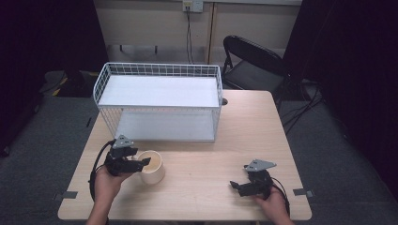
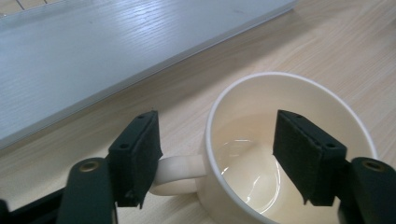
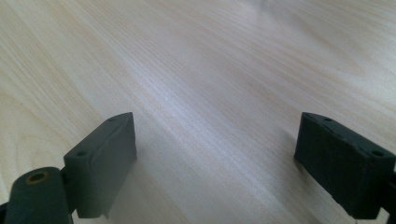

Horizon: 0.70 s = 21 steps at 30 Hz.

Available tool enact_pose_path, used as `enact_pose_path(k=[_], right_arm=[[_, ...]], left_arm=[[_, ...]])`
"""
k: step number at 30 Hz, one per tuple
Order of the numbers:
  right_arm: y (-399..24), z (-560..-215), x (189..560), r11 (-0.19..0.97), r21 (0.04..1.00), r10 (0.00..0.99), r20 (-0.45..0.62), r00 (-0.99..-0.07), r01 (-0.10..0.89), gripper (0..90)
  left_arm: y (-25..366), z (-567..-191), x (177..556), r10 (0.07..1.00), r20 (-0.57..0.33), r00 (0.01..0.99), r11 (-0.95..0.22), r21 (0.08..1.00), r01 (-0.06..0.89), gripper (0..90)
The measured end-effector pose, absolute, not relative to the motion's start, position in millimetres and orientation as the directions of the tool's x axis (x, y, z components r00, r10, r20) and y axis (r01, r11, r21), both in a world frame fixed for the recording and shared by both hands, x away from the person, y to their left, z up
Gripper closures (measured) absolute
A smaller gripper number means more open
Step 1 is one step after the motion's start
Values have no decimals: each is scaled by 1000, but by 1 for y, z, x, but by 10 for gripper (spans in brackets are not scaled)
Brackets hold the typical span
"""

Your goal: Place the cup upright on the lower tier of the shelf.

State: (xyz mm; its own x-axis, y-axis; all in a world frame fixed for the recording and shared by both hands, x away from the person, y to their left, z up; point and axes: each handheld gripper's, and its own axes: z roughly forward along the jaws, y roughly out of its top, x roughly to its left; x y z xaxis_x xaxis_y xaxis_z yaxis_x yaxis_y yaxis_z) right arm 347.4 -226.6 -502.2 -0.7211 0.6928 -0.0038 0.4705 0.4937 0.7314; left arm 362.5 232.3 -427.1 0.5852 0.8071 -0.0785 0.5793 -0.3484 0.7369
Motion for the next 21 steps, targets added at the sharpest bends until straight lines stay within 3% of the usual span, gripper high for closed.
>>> enact_pose_path(k=[13, 21], right_arm=[[-227, -502, 347, 494, 731, 693, -4, -721, 470, 117], [-226, -502, 347, 492, 732, 694, -4, -720, 471, 117]], left_arm=[[232, -429, 365, 804, -47, 592, -376, 732, 568, 547], [232, -434, 366, 801, -46, 597, -400, 701, 590, 747]])
